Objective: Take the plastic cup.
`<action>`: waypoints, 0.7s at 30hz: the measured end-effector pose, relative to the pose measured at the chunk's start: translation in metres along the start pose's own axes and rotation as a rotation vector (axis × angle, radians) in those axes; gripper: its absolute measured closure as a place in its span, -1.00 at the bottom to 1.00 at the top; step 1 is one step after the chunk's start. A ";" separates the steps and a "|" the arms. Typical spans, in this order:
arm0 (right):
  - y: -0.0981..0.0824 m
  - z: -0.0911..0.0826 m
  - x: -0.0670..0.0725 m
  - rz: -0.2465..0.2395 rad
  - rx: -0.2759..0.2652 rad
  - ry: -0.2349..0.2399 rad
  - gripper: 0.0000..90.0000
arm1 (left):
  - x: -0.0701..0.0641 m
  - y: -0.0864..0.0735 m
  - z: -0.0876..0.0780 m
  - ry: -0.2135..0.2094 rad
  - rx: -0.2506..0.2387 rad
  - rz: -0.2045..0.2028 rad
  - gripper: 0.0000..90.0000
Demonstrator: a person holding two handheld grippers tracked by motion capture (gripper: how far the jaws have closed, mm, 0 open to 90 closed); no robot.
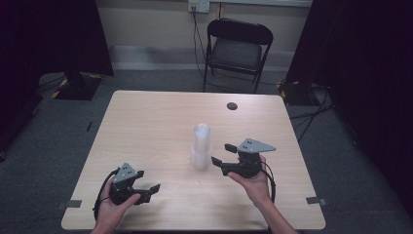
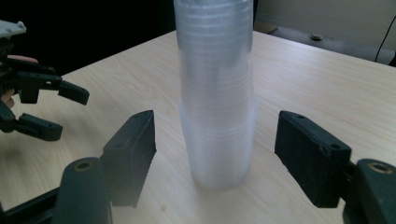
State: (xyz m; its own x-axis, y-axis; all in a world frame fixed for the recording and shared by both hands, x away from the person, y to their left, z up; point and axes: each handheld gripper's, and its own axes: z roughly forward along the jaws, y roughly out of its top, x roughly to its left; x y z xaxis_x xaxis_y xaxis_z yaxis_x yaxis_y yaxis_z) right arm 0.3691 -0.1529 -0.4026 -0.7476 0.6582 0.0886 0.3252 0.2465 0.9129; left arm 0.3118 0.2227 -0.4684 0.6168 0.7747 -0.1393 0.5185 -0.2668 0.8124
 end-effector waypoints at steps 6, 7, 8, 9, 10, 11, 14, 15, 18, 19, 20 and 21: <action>0.012 0.013 0.002 -0.021 -0.015 0.010 -0.41 | -0.001 0.000 0.000 -0.003 0.000 0.008 -0.61; 0.013 0.016 0.002 -0.021 -0.014 0.011 -0.42 | -0.001 0.000 0.000 -0.003 0.000 0.010 -0.61; 0.014 0.019 0.002 -0.021 -0.012 0.012 -0.42 | -0.001 0.000 0.000 -0.004 0.000 0.009 -0.61; 0.015 0.022 0.002 -0.024 -0.012 0.013 -0.43 | -0.001 0.000 0.000 -0.003 0.001 0.011 -0.61; 0.016 0.025 0.001 -0.029 -0.011 0.007 -0.44 | 0.000 0.000 -0.001 0.000 0.002 0.008 -0.61; 0.018 0.028 0.000 -0.035 -0.014 0.005 -0.47 | 0.000 0.000 -0.001 0.000 0.001 0.005 -0.61; 0.022 0.036 -0.002 -0.032 -0.017 0.005 -0.52 | 0.001 -0.001 -0.001 0.002 -0.001 0.000 -0.61; 0.023 0.039 -0.002 -0.031 -0.018 0.007 -0.53 | 0.001 -0.001 -0.001 0.005 0.000 0.001 -0.60; 0.027 0.046 -0.003 -0.034 -0.022 0.010 -0.59 | 0.001 -0.001 -0.001 0.004 -0.001 0.001 -0.60; 0.028 0.049 -0.003 -0.035 -0.022 0.012 -0.60 | 0.001 -0.001 -0.001 0.005 0.001 0.002 -0.60; 0.028 0.051 -0.004 -0.033 -0.021 0.014 -0.60 | 0.001 -0.001 -0.001 0.006 0.002 0.002 -0.60; 0.028 0.054 -0.004 -0.030 -0.021 0.017 -0.62 | 0.001 -0.001 0.000 0.005 0.001 0.002 -0.60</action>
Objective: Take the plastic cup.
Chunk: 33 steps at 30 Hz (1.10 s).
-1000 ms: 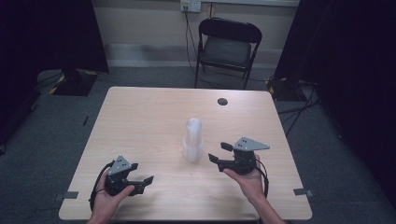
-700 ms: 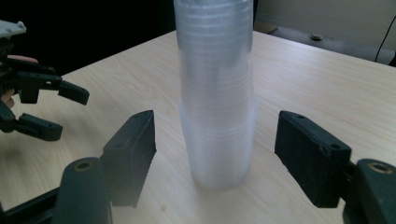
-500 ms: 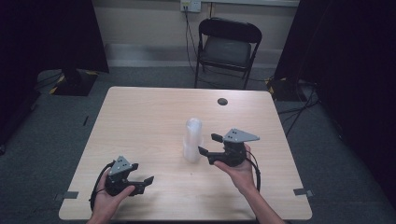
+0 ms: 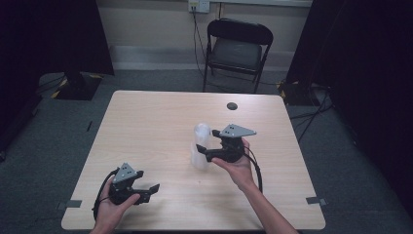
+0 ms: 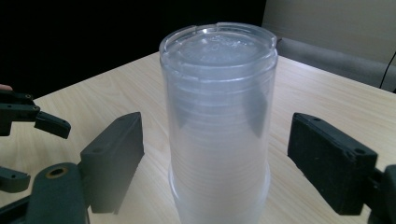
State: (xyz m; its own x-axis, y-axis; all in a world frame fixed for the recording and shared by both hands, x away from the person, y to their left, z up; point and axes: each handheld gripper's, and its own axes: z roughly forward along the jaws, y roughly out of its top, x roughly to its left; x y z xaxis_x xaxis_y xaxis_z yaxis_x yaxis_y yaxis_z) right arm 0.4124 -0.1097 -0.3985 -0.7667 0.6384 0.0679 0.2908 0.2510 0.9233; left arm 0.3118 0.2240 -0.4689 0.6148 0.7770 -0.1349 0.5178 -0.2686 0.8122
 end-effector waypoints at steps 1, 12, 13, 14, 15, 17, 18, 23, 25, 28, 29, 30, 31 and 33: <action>0.000 0.002 0.000 -0.002 0.002 0.001 -0.63 | 0.000 0.000 0.000 -0.001 -0.001 0.000 -0.60; -0.008 0.028 -0.003 0.014 0.030 0.007 -0.58 | 0.001 0.000 0.000 0.002 0.002 -0.005 -0.60; -0.009 0.029 -0.003 0.013 0.035 0.006 -0.57 | 0.001 0.000 -0.001 0.003 0.001 -0.006 -0.60; -0.010 0.030 -0.004 0.012 0.036 0.006 -0.57 | 0.001 0.000 -0.001 0.004 0.001 -0.006 -0.60; -0.011 0.031 -0.004 0.012 0.034 0.008 -0.57 | 0.001 0.000 -0.001 0.004 0.001 -0.005 -0.60; -0.012 0.032 -0.004 0.014 0.033 0.009 -0.54 | 0.001 0.000 -0.001 0.002 0.001 -0.006 -0.60; -0.012 0.032 -0.004 0.013 0.033 0.007 -0.53 | 0.001 0.000 0.000 0.002 0.004 -0.004 -0.60; -0.015 0.037 -0.003 0.002 0.032 0.000 -0.49 | 0.000 0.000 -0.001 0.005 0.004 0.000 -0.60; -0.016 0.038 -0.003 0.003 0.031 0.000 -0.48 | 0.001 0.000 0.000 0.005 0.003 -0.006 -0.60; -0.016 0.039 -0.002 -0.002 0.034 -0.002 -0.44 | 0.001 0.000 -0.001 0.006 0.001 -0.007 -0.60; -0.016 0.039 -0.002 -0.002 0.034 -0.002 -0.44 | 0.001 0.000 -0.001 0.006 0.001 -0.007 -0.60; -0.016 0.040 -0.003 -0.012 0.039 -0.004 -0.40 | 0.001 0.000 -0.001 0.005 0.001 -0.009 -0.60; -0.016 0.039 -0.003 -0.007 0.040 -0.004 -0.39 | 0.001 0.000 -0.001 0.005 0.001 -0.009 -0.60; -0.016 0.039 -0.004 -0.001 0.037 -0.004 -0.38 | 0.002 0.000 -0.001 0.010 0.004 -0.007 -0.60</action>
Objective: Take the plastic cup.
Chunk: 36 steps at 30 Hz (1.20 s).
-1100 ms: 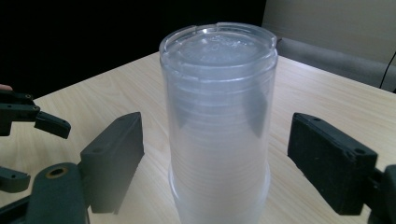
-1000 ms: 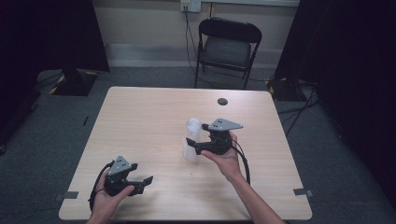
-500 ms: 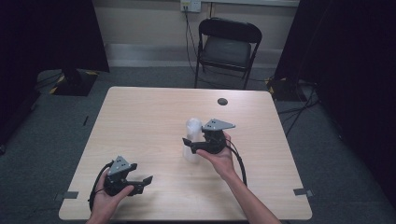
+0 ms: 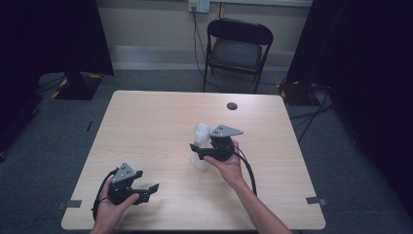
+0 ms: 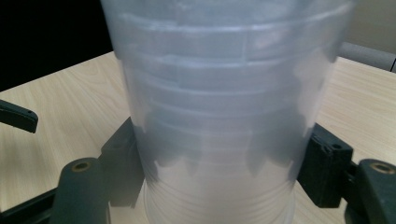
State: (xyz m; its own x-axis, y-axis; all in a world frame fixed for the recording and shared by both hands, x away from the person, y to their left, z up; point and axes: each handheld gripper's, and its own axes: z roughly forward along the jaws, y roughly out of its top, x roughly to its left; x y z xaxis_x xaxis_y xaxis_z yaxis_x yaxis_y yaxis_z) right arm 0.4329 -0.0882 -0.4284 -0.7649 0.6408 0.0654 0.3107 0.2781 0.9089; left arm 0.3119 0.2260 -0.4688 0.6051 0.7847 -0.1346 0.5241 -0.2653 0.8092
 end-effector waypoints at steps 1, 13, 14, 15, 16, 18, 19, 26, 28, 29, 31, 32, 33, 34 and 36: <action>0.000 0.000 0.000 0.002 -0.001 0.002 -0.38 | 0.000 0.000 0.000 0.001 -0.002 -0.001 -0.60; 0.003 -0.003 0.001 -0.006 -0.019 -0.008 -0.37 | 0.000 0.000 0.000 0.001 0.000 -0.005 -0.60; 0.003 -0.003 0.001 -0.004 -0.022 -0.007 -0.37 | 0.000 0.000 0.000 0.001 0.000 -0.005 -0.60; 0.004 -0.003 0.001 -0.004 -0.026 -0.005 -0.36 | 0.000 0.000 0.000 0.000 -0.002 -0.009 -0.60; 0.004 -0.004 0.001 -0.004 -0.028 -0.008 -0.36 | 0.000 0.000 0.000 0.000 -0.002 -0.009 -0.60; 0.006 -0.004 0.001 -0.005 -0.035 -0.005 -0.36 | 0.000 0.000 0.000 0.000 0.001 -0.004 -0.60; 0.006 -0.005 0.001 -0.004 -0.035 -0.007 -0.36 | 0.000 0.000 0.000 0.000 0.002 -0.005 -0.60; 0.011 -0.006 -0.001 0.016 -0.041 0.011 -0.36 | 0.000 0.000 0.000 0.000 0.003 -0.004 -0.60; 0.011 -0.006 -0.001 0.017 -0.043 0.010 -0.35 | 0.000 0.000 0.000 0.001 0.003 -0.004 -0.60; 0.012 -0.007 -0.001 0.016 -0.045 0.013 -0.35 | 0.000 0.000 0.000 0.001 0.003 -0.004 -0.60; 0.013 -0.008 -0.001 0.015 -0.048 0.010 -0.35 | 0.000 0.000 0.000 0.000 0.003 -0.004 -0.60; 0.013 -0.008 -0.001 0.015 -0.048 0.010 -0.35 | 0.000 0.000 0.000 -0.001 0.006 -0.003 -0.60; 0.014 -0.009 -0.001 0.015 -0.051 0.009 -0.35 | 0.000 0.000 0.000 -0.001 0.005 0.000 -0.60; 0.015 -0.009 -0.001 0.017 -0.053 0.012 -0.35 | 0.000 0.000 0.000 -0.002 0.004 -0.002 -0.60; 0.015 -0.010 -0.001 0.015 -0.055 0.008 -0.34 | 0.000 0.000 0.000 -0.001 0.005 0.000 -0.60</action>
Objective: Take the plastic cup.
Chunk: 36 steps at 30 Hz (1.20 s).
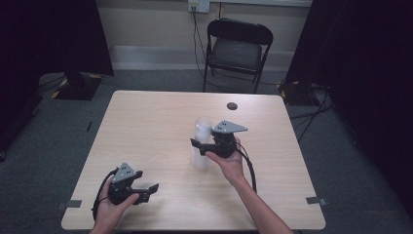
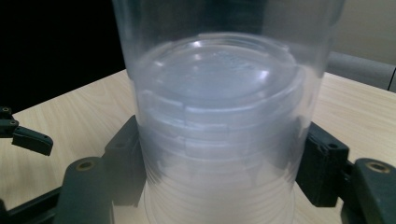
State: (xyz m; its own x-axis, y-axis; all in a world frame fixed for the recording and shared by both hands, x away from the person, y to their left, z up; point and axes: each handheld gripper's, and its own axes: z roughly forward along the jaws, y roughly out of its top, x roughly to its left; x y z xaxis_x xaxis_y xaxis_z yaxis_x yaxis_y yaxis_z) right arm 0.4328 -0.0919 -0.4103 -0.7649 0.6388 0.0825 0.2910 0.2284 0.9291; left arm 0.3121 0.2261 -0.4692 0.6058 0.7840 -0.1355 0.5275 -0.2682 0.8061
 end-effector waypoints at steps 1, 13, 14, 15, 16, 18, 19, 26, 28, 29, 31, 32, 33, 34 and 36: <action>0.001 0.000 0.000 0.000 -0.001 0.001 -0.34 | 0.000 0.000 0.000 0.000 0.001 -0.003 -0.60; 0.007 -0.005 0.001 -0.002 -0.023 -0.002 -0.32 | 0.000 0.000 0.000 -0.002 -0.001 -0.008 -0.60; 0.008 -0.006 0.001 -0.003 -0.028 -0.002 -0.32 | 0.000 0.000 0.000 -0.002 0.001 -0.003 -0.60; 0.008 -0.006 0.001 -0.003 -0.029 0.001 -0.32 | 0.000 0.000 0.000 0.000 0.001 -0.003 -0.60; 0.009 -0.006 0.001 -0.006 -0.032 -0.002 -0.32 | 0.000 0.000 0.000 -0.002 0.001 -0.003 -0.60; 0.011 -0.007 0.001 -0.004 -0.036 0.002 -0.32 | -0.001 0.000 0.000 -0.001 0.001 -0.003 -0.60; 0.012 -0.007 0.002 -0.006 -0.038 0.002 -0.32 | -0.001 0.000 0.000 -0.001 0.001 -0.003 -0.60; 0.022 -0.009 0.002 -0.004 -0.034 0.004 -0.30 | -0.001 0.000 0.000 -0.011 -0.007 -0.006 -0.59; 0.023 -0.009 0.002 -0.005 -0.035 0.007 -0.30 | -0.001 0.000 0.000 -0.011 -0.009 -0.002 -0.59; 0.025 -0.009 0.002 -0.002 -0.037 0.008 -0.30 | -0.001 0.000 0.000 -0.012 -0.009 0.000 -0.59; 0.028 -0.010 0.003 -0.005 -0.040 0.010 -0.29 | -0.001 0.000 0.000 -0.009 -0.010 0.006 -0.59; 0.029 -0.010 0.003 -0.004 -0.043 0.012 -0.29 | -0.001 0.000 0.000 -0.007 -0.010 0.007 -0.59; 0.031 -0.010 0.004 -0.006 -0.043 0.011 -0.29 | -0.001 0.000 0.001 -0.008 -0.011 0.001 -0.59; 0.032 -0.011 0.004 -0.004 -0.047 0.013 -0.29 | -0.001 0.000 0.001 -0.009 -0.010 0.000 -0.59; 0.035 -0.012 0.004 -0.004 -0.051 0.010 -0.28 | -0.001 0.000 0.000 -0.008 -0.013 0.001 -0.59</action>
State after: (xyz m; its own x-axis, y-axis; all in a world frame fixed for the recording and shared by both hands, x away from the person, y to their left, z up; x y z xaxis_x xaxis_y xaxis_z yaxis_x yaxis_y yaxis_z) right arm 0.4330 -0.0902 -0.3732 -0.7719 0.6305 0.0816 0.2583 0.1937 0.9465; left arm 0.3117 0.2251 -0.4693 0.6111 0.7792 -0.1394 0.5190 -0.2614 0.8138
